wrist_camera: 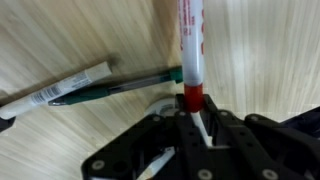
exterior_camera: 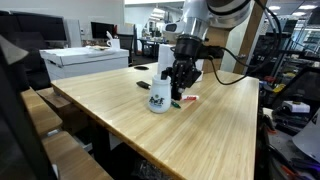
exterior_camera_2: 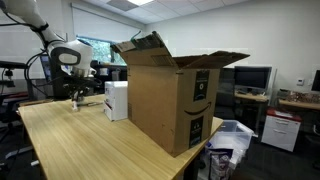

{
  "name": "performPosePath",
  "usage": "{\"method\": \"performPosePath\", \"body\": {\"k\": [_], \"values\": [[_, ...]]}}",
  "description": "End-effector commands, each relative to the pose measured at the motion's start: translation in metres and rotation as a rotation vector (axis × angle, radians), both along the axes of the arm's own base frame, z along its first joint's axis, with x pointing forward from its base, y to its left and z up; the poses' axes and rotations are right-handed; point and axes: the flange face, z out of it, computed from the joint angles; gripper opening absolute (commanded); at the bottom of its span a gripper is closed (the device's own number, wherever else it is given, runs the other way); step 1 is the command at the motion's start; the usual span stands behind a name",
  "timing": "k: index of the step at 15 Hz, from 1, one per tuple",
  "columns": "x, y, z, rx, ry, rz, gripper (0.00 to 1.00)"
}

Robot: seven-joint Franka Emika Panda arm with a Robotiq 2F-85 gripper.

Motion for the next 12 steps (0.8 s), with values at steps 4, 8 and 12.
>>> {"method": "performPosePath", "body": {"k": [4, 8, 12], "values": [[0.001, -0.015, 0.020, 0.120, -0.040, -0.110, 0.06], [0.002, -0.018, 0.029, 0.177, -0.084, -0.158, 0.06], [0.000, -0.016, 0.035, 0.191, -0.127, -0.178, 0.06]]}}
